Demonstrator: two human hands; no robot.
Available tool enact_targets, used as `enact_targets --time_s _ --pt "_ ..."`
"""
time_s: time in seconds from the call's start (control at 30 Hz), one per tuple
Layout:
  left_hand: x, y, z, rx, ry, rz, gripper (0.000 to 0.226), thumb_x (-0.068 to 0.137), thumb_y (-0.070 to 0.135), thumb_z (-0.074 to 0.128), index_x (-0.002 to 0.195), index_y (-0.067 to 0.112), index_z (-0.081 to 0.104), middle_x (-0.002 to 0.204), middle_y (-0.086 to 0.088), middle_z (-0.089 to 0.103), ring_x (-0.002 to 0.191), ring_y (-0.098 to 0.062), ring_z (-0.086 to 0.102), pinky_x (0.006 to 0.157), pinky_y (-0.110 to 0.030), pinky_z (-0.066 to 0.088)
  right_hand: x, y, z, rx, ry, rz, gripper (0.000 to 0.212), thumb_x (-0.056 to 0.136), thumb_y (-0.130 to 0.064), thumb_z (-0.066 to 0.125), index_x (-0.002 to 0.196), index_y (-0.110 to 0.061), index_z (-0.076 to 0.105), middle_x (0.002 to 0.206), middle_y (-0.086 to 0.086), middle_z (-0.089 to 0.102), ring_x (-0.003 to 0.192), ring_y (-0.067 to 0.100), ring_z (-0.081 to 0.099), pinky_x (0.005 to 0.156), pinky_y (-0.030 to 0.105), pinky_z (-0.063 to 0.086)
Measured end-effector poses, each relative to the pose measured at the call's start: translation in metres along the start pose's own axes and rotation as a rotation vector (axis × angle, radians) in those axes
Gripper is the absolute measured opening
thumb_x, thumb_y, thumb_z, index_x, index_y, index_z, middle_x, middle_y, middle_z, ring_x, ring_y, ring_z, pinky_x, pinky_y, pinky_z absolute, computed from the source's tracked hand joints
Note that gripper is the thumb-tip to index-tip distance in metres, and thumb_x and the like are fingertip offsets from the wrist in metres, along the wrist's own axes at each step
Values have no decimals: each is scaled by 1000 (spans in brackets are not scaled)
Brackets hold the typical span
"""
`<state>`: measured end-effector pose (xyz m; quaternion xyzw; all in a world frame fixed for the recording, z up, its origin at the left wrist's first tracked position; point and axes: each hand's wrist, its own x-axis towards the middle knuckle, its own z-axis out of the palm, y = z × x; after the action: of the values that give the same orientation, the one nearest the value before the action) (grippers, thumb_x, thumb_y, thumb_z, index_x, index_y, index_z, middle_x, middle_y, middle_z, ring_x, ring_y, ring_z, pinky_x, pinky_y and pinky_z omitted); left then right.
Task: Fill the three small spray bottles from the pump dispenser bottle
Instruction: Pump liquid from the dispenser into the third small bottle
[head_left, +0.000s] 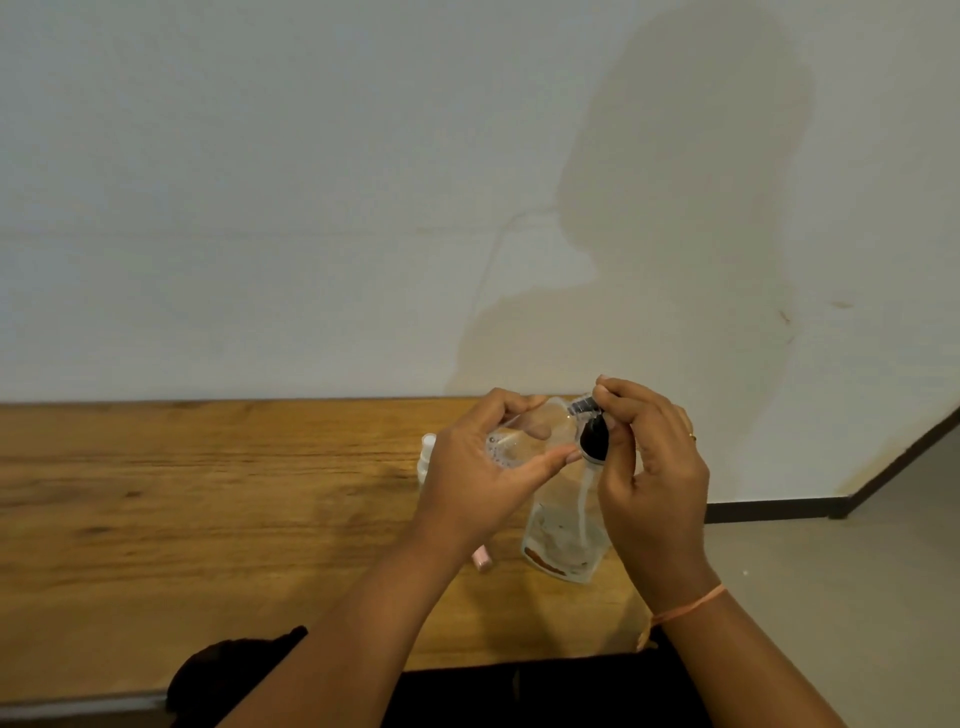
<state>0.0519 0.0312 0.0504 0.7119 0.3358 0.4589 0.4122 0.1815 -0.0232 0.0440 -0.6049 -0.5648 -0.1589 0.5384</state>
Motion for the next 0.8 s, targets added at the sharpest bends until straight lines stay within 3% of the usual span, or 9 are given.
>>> enact_targets --time_s 0.13,0.2,0.43,0.63,0.8 --pt "1 3 -2 28 -2 43 35 61 47 74 90 37 56 89 15 70 99 7 61 84 -10 47 3 -5 -2 18 22 -8 28 89 -6 43 105 0 65 111 7 61 104 17 56 94 19 45" --pt "2 2 -1 18 -1 35 36 61 47 75 90 33 57 88 15 70 100 7 60 86 -12 47 3 -5 -3 3 28 -14 28 88 -6 43 103 0 66 107 8 60 101 19 58 89 22 47" --pt "0 -5 1 -15 -6 -42 41 59 45 77 90 23 62 94 22 68 97 5 62 84 -24 52 -1 3 -1 -35 -31 -21 28 88 -7 43 102 1 66 99 12 62 94 23 61 89 16 45" --pt "0 7 1 -19 -12 16 34 62 38 77 87 29 57 97 15 68 92 12 61 75 -5 46 2 -8 -2 33 60 17 28 85 6 47 105 1 66 104 0 53 98 19 59 92 15 45" --pt "1 5 0 0 4 21 35 60 47 74 86 34 55 92 16 69 97 11 60 81 -6 46 2 -8 0 23 54 16 26 87 0 46 105 1 66 104 -2 52 99 16 58 92 13 44"
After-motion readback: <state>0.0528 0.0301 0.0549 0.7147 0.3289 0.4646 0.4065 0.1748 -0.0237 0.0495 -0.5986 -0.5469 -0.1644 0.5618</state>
